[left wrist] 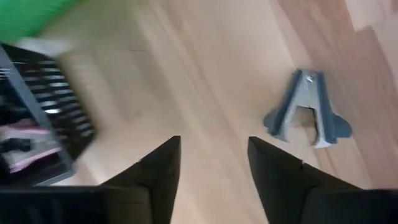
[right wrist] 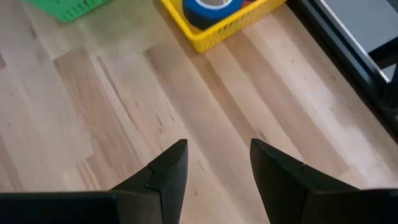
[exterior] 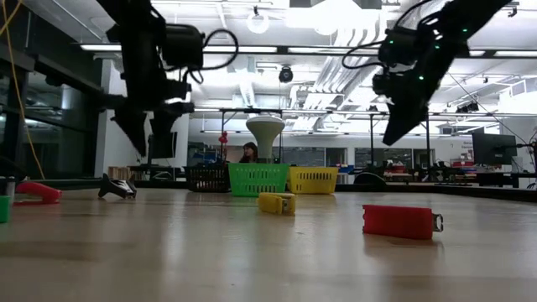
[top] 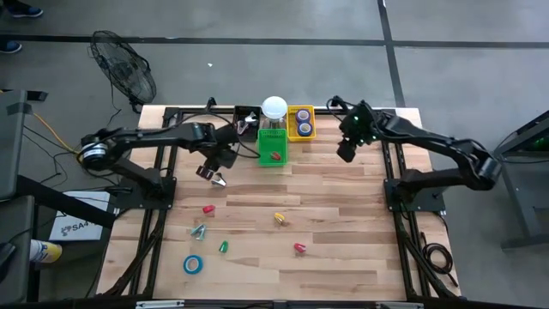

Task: Pick and place Stapler, Stapler remover, tape
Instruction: Put the black staple remover into the black bin

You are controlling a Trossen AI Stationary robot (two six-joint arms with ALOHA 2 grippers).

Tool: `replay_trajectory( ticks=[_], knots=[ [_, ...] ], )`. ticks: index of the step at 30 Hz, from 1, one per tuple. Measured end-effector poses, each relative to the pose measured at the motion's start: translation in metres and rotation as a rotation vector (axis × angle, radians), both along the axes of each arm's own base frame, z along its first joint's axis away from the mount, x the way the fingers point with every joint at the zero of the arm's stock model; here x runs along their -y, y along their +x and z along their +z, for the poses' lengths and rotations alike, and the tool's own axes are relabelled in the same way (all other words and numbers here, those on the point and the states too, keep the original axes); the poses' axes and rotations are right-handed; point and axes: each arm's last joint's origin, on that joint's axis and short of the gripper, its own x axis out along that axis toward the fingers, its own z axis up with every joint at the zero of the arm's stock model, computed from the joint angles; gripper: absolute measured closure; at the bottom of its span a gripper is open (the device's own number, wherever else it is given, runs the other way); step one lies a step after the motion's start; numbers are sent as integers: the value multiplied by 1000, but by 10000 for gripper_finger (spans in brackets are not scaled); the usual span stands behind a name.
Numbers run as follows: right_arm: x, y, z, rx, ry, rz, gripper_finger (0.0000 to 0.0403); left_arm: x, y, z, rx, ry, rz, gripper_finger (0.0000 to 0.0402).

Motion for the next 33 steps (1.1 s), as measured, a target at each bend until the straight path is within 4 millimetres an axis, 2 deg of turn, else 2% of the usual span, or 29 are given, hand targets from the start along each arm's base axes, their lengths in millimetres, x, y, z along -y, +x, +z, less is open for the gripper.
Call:
replay_trajectory(
  ticks=[8, 12, 26, 33],
  knots=[
    [-10, -11, -10, -4, 15, 6, 238, 1, -1, -12, -103, -51, 6, 106],
    [-10, -12, -12, -8, 19, 8, 238, 3, -1, -12, -80, -132, 21, 72],
    [-10, -11, -12, -8, 14, 28, 238, 20, 8, -28, -174, -205, -19, 64],
    [-10, -11, -12, -10, 12, 31, 238, 22, 11, -34, -201, -180, -9, 64]
  ],
)
